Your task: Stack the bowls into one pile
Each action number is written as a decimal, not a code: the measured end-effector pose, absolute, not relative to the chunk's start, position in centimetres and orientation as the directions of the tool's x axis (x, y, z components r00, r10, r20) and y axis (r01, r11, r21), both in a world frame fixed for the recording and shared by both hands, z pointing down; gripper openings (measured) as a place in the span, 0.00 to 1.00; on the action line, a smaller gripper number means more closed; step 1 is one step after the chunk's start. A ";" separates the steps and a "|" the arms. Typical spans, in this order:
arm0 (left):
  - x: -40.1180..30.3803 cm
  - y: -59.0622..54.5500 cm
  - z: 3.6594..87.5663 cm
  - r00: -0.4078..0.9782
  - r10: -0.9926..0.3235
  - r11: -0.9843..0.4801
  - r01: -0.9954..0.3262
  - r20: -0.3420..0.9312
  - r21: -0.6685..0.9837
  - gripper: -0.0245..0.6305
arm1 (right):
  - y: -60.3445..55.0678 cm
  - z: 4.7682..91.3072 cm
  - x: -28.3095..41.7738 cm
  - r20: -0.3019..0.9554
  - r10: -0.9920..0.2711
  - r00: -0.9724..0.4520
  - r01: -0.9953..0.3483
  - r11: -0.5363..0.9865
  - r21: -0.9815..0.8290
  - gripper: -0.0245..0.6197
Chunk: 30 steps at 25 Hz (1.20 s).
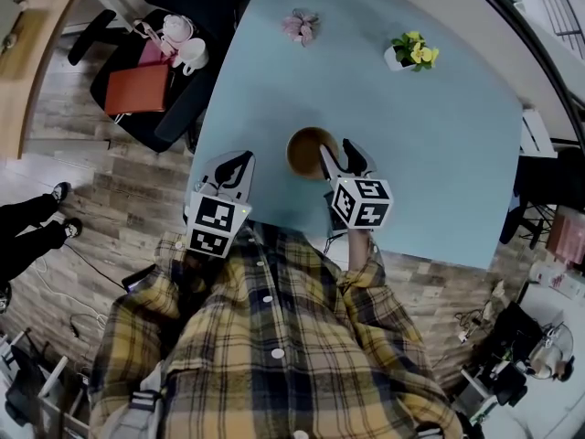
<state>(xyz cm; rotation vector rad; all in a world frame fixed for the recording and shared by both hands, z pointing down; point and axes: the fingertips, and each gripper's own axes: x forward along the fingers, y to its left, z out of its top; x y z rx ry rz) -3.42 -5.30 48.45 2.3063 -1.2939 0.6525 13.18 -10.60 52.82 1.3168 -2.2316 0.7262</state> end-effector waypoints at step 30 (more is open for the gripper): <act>-0.1 -9.0 35.6 0.562 -0.765 -0.569 -0.818 0.315 0.080 0.02 | -9.7 34.8 17.9 0.243 -0.894 -0.376 -0.923 0.385 -0.012 0.08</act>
